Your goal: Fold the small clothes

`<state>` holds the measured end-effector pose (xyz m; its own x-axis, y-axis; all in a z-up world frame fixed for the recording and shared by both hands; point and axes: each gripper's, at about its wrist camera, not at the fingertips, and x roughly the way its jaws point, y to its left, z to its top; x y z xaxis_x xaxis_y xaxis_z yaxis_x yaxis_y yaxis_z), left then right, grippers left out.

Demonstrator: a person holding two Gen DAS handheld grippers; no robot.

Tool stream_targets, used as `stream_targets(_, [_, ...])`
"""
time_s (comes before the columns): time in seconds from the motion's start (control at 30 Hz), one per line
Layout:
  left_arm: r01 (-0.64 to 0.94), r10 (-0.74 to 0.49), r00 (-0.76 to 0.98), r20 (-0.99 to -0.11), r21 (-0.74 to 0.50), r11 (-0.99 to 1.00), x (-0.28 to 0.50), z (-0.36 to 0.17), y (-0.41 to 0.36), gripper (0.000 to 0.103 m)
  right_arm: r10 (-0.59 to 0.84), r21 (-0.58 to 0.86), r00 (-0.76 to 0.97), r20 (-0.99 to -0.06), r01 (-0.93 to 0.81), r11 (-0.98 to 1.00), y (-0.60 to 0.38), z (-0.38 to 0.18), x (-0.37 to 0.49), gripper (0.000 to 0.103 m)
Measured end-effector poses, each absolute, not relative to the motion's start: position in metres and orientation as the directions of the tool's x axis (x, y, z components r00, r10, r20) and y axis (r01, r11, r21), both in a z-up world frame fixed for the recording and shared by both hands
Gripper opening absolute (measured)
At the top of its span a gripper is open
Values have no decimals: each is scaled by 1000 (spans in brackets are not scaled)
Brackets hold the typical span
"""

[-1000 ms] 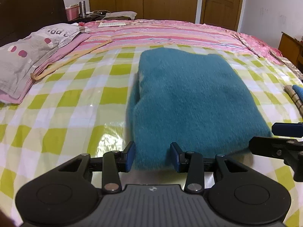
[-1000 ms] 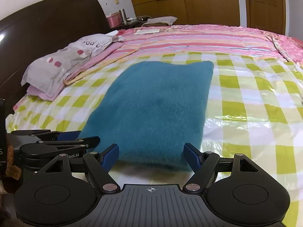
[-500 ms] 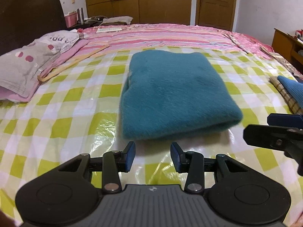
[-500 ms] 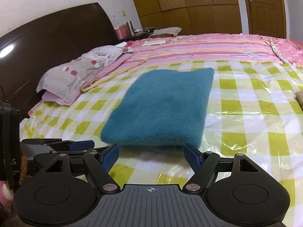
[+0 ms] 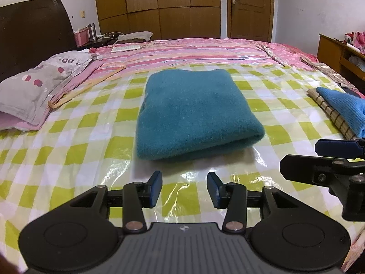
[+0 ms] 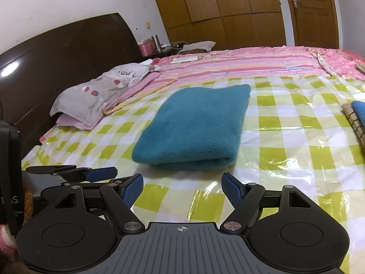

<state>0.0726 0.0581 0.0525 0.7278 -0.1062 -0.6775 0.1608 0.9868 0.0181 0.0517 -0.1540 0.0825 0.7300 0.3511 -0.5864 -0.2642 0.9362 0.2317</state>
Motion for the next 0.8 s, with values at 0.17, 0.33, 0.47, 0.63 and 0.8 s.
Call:
stream_targets(0.17, [142,-85,718,-691,26,989,64,37,62,57,305,210,726,-616,-222,952,-151,70,48,77])
stream_targets(0.33, [130,-74,689,-721,23,991,60,16,63,59,272,190,711,-649,-194,962,-147,53,46,77])
stream_targets(0.47, [100,-55,677,-734,17,995,55,5,65,66,251,163,696,-673,-191,968,-139,40,46,78])
stream_targets(0.63, [64,-33,678,-734,15,998,48,-2,69,71,213,116,678,-704,-186,976,-133,22,40,78])
stream_targets(0.8, [54,-26,689,-724,16,998,41,0,70,76,189,110,665,-722,-159,981,-135,12,39,78])
